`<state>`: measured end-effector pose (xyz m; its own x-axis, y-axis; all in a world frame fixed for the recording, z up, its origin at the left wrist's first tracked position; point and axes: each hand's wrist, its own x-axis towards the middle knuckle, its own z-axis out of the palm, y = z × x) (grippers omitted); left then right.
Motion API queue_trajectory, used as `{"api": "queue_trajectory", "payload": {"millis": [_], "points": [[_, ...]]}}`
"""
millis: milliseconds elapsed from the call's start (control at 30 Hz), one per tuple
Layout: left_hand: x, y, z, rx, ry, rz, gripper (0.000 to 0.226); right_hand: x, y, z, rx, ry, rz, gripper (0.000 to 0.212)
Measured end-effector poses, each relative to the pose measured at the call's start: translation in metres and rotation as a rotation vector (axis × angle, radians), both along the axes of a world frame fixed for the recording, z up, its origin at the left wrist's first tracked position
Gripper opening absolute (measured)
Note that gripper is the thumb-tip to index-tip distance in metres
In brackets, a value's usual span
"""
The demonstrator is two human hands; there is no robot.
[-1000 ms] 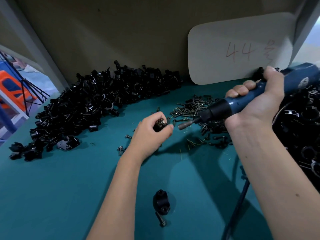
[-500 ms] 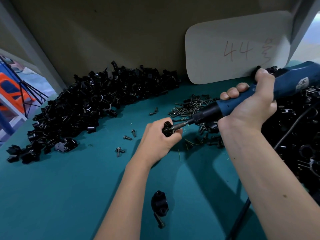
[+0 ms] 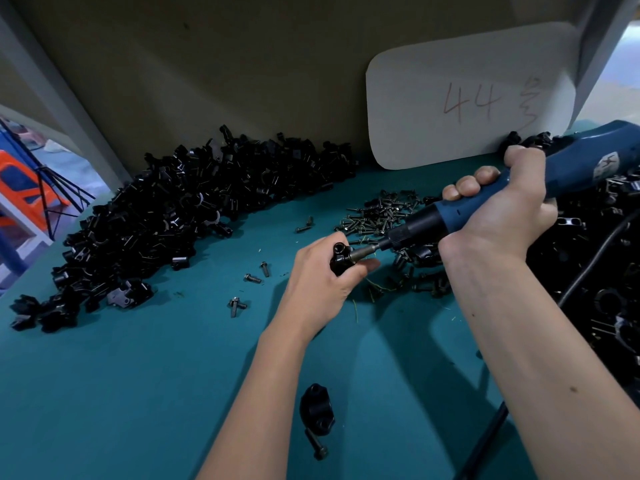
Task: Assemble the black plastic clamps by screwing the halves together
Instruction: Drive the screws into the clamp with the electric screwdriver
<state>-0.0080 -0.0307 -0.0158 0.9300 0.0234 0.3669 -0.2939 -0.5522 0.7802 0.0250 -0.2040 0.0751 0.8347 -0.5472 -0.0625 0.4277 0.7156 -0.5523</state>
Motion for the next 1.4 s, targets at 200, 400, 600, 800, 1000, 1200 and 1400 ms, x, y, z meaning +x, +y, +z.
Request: {"api": "queue_trajectory", "payload": {"millis": [200, 400, 600, 800, 1000, 1200, 1400], "points": [[0.0012, 0.0007, -0.0020, 0.044, -0.037, 0.016, 0.052, 0.0004, 0.0008, -0.0001, -0.001, -0.009, -0.002, 0.025], [0.0017, 0.0004, -0.0018, 0.047, -0.052, 0.014, 0.053, -0.0002, 0.0024, 0.0002, -0.003, -0.021, 0.002, 0.024], [0.0000, -0.0006, -0.0008, 0.050, -0.054, 0.014, 0.051, -0.0008, 0.0021, 0.0007, 0.002, -0.024, 0.001, 0.023], [0.0003, -0.0011, -0.0009, 0.055, -0.035, 0.014, 0.050, -0.0006, 0.0027, 0.0000, 0.002, -0.019, -0.007, 0.023], [0.0014, -0.0019, -0.0020, 0.072, -0.046, 0.025, 0.050, -0.0005, 0.0026, -0.0006, 0.011, -0.007, -0.010, 0.023], [0.0010, -0.0026, -0.0025, 0.073, -0.057, 0.033, 0.049, -0.0002, 0.0029, -0.0001, 0.007, -0.009, -0.018, 0.021], [0.0020, -0.0041, -0.0031, 0.080, -0.057, 0.042, 0.050, -0.0005, 0.0029, -0.0004, 0.004, -0.011, -0.018, 0.024]]}}
